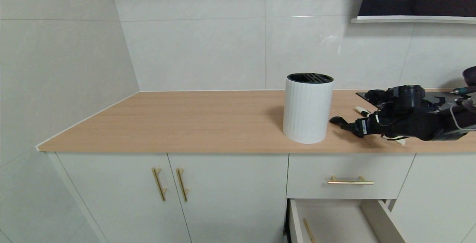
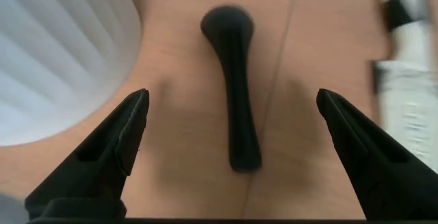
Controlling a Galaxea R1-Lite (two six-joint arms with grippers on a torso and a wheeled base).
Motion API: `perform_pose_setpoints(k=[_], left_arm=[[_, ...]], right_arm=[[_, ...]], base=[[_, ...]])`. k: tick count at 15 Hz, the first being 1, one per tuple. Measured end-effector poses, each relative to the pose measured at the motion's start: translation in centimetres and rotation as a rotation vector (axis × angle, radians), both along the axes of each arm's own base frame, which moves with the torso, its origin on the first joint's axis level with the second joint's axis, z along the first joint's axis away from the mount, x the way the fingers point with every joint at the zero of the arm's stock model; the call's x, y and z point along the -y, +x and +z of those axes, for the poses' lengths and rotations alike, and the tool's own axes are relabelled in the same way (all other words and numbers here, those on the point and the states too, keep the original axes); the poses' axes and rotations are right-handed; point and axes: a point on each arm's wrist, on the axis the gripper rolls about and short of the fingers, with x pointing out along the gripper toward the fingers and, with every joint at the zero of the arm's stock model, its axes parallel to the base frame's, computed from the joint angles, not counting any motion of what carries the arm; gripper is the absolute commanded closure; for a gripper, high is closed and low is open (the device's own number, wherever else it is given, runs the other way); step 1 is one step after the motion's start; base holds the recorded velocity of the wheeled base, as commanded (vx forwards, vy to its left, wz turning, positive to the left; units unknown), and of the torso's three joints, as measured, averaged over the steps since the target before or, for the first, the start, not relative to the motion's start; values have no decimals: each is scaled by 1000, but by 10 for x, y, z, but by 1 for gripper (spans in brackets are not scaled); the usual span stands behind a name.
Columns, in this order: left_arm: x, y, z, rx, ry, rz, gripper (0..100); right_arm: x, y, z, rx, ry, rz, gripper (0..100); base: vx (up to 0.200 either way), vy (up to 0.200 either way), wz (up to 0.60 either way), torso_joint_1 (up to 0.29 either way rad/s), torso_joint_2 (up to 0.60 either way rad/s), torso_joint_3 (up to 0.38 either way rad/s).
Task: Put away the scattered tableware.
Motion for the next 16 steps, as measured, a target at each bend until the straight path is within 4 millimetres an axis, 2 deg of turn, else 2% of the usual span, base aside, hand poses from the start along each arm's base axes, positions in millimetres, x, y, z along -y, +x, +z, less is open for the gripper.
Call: perform_pose_setpoints(k=[2,5,6,13,16], left_arm=[[0,0,0,0,0,0,0],[0,0,0,0,0,0,0],[0,0,0,0,0,0,0],[0,0,0,0,0,0,0],[0,0,0,0,0,0,0]], right_arm=[[-1,2,-12,-27,0,1,0],[-1,6,-18,-25,2,2,0],[-1,7,-20,-22,1,0,100],[-9,11,-30,-26,0,14,100],[-12,8,-27,-38,10,-61,100]], base=[[0,0,0,0,0,0],[0,0,0,0,0,0],[0,0,0,0,0,0],[0,0,0,0,0,0],[0,0,0,0,0,0]])
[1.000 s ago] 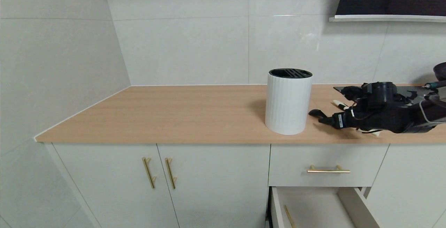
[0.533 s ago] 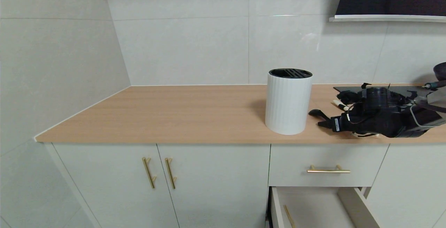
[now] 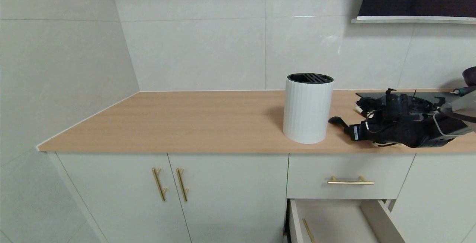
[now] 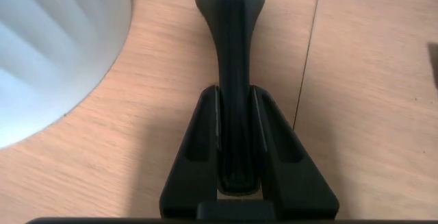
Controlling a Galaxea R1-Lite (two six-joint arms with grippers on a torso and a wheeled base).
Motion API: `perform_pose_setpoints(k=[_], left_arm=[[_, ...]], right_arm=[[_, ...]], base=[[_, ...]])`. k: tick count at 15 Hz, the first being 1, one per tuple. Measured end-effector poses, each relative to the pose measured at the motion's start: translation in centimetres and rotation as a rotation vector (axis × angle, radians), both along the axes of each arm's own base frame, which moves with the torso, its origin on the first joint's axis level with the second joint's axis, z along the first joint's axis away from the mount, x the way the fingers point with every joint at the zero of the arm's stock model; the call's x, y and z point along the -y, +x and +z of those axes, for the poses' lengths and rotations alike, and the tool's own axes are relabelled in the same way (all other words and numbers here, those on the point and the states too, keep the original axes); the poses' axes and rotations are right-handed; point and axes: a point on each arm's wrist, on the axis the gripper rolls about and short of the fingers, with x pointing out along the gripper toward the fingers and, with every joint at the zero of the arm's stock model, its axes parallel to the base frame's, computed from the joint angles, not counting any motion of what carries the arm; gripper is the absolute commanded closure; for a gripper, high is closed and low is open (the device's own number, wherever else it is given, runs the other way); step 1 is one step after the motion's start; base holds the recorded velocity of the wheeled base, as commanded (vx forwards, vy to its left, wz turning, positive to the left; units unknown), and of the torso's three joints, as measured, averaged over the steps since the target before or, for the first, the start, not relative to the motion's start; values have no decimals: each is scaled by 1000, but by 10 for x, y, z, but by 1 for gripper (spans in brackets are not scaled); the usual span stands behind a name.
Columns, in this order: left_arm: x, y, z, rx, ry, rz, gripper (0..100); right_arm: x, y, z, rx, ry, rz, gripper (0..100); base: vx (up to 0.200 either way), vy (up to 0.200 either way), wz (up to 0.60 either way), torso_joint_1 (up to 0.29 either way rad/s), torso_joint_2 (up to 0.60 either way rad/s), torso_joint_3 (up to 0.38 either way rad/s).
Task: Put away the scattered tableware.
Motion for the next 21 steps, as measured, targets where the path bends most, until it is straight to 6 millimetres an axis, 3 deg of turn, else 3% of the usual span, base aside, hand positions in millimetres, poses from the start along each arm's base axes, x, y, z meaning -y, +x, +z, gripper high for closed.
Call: perform_pose_setpoints(k=[3,5,9,12,14,17,21], left_arm=[[0,0,0,0,0,0,0],[0,0,0,0,0,0,0],[0,0,0,0,0,0,0],[0,0,0,0,0,0,0],[0,0,0,0,1,0,0],[0,0,0,0,0,0,0],[0,0,0,0,0,0,0]], right_arm=[[-2,-14,17,-12,61,-116,100],[-5,-38,33,-26,73,-143,100],[-9,-112,47,-109,80,-151,100],[-26,-171,44,-160,94,-101,100],[-38,-200,43,-171,92,-41,100],[-41,-215,37,-201,86,-20,100],[-42,-213,28,-236,77,-20,100]], base=[[0,0,0,0,0,0],[0,0,0,0,0,0],[0,0,0,0,0,0],[0,0,0,0,0,0],[0,0,0,0,0,0],[0,0,0,0,0,0],[0,0,0,-51,118,73]])
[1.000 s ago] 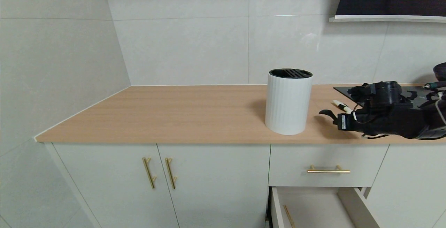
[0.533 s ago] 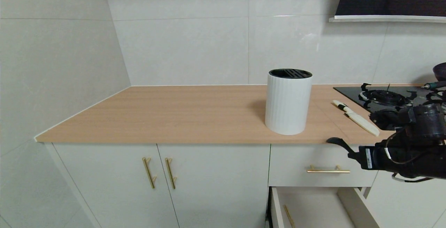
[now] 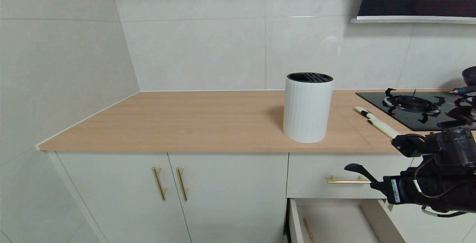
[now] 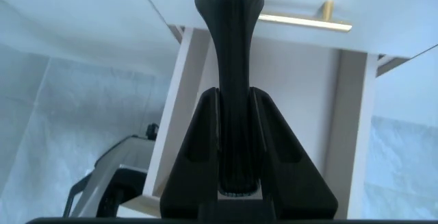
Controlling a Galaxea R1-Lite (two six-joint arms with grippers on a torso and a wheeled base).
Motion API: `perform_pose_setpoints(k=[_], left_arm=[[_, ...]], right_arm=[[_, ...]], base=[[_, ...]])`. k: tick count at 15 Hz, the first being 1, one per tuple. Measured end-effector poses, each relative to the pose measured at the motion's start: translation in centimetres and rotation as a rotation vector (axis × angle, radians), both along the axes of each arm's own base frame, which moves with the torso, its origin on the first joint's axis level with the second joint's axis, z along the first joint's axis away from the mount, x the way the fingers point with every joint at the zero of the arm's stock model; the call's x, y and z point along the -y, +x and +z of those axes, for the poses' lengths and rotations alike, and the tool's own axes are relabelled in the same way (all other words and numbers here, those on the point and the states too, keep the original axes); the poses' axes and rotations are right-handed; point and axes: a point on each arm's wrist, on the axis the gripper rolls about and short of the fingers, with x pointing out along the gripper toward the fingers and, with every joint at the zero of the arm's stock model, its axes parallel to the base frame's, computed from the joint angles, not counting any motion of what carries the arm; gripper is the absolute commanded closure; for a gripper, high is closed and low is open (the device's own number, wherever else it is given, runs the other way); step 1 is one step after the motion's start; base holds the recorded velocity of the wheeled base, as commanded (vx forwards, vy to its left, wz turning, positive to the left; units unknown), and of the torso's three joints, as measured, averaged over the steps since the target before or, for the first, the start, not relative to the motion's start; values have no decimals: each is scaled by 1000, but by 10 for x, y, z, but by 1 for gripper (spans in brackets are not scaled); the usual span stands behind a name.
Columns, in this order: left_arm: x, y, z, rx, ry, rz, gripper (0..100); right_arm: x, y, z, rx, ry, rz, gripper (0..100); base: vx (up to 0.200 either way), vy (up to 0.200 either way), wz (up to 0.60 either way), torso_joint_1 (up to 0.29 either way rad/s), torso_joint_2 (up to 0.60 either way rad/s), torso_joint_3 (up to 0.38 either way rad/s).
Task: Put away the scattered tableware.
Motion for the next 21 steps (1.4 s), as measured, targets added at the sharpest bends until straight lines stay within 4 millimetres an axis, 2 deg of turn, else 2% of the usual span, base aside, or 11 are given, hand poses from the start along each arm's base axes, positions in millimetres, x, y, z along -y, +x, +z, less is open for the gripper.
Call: perform_pose_setpoints(k=[15,21], left_arm=[[0,0,0,0,0,0,0],[0,0,0,0,0,0,0]], right_arm=[[3,24,-36,-82,-20,-31,100],[3,27,-47,-120,-28,-34,100]], base=[[0,0,0,-153,451,282],[0,0,0,-1,19,9]])
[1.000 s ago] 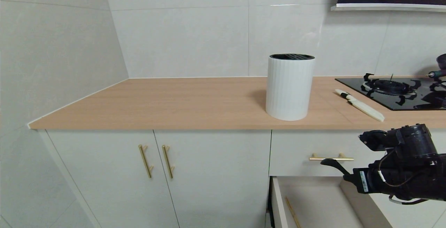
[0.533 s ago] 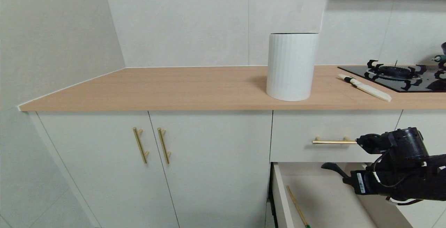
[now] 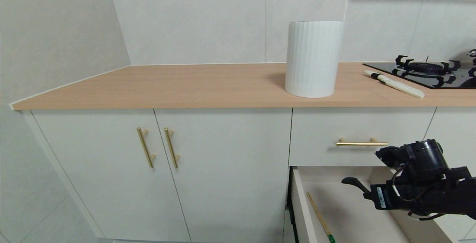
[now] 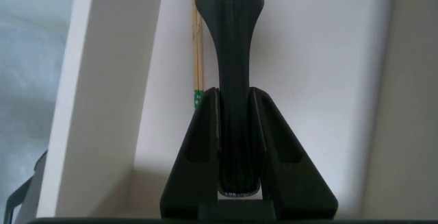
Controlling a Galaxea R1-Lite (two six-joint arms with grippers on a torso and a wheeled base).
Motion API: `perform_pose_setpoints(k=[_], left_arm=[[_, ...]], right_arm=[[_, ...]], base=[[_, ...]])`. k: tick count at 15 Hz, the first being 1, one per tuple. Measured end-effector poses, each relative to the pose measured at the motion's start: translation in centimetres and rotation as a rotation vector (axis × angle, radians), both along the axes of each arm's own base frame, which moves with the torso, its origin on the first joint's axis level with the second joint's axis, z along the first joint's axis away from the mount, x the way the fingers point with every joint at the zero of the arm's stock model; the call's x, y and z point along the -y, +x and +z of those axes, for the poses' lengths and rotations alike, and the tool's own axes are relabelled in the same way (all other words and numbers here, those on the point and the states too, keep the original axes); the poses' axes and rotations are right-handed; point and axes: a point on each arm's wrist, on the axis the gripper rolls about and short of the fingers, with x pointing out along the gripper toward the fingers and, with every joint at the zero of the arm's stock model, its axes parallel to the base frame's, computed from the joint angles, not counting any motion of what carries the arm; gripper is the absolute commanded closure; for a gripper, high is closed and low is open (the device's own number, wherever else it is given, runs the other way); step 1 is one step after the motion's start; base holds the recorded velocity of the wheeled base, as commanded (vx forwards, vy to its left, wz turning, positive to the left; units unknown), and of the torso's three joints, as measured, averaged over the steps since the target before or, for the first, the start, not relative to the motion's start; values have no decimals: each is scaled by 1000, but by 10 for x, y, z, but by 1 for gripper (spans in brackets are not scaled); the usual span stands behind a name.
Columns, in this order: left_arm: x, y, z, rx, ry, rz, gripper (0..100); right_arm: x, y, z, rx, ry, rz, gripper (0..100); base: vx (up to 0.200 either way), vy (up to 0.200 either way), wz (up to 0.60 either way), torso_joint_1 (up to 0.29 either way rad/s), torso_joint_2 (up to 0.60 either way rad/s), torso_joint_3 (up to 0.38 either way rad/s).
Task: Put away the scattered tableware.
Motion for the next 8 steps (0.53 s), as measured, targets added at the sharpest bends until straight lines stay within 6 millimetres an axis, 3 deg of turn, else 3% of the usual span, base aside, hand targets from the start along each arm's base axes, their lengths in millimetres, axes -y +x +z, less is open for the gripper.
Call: perform_pose_setpoints(k=[4,8], left_arm=[[0,0,0,0,0,0,0],[0,0,0,0,0,0,0]], right_arm=[[-1,9,-14,-10,-7,-2,100],[-3,24,-49,-66,-53,-36,100]], base=[[0,0,0,-55,87,59],[0,0,0,0,0,0]])
